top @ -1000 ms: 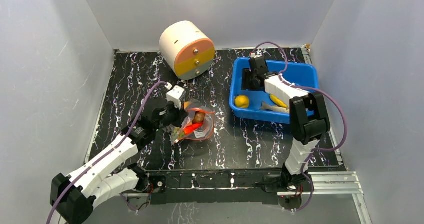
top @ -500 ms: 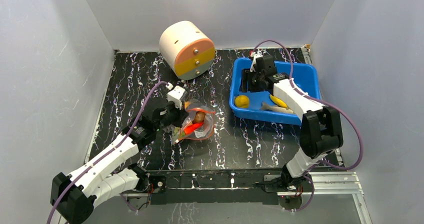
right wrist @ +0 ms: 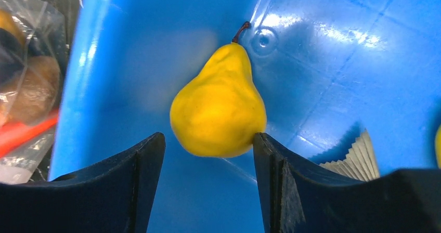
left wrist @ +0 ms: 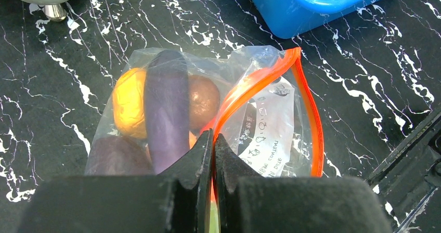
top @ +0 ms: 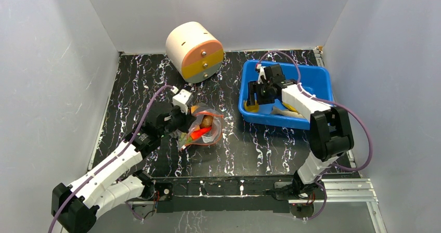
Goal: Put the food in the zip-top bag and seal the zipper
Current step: Pick up the fake fruit from the bin.
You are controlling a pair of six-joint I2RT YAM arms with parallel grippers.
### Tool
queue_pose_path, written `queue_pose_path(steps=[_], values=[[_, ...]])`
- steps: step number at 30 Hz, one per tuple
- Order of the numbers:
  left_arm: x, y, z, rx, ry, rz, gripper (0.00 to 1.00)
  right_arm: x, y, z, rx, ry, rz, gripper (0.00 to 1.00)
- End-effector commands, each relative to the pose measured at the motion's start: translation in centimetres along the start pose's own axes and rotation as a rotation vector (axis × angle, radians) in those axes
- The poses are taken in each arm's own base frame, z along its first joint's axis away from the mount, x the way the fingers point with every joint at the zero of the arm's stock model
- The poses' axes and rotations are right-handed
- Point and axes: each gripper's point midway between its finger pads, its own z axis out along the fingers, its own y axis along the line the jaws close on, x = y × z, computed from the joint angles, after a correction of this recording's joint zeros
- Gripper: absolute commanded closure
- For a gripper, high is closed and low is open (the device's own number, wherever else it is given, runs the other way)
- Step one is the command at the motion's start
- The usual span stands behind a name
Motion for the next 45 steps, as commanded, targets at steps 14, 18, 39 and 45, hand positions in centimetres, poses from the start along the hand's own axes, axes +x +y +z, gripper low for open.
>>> queue_pose_path(steps=[14, 18, 39, 45], values=[[-1.0, -0.2, -1.0, 0.009, -0.065, 0.012, 1.0, -1.5, -1.5, 0.6, 0.075, -0.082, -0.015, 0.7], [-1.2, -0.2, -0.9, 0.011, -0.074, 0.014, 1.0, -2.4, -1.7, -0.4, 0.102, -0.129, -0.008, 0.73], [-1.7, -0.2, -1.5, 0.005, -0.1, -0.001, 1.0, -4.1, 0.2, -1.5, 0.02, -0.205, -0.027, 0.38], [-1.8, -0.1, -1.6, -0.002, -0.102, 0.001, 1.0, -4.0, 0.0, 0.0, 0.009, -0.195, -0.04, 0.26]])
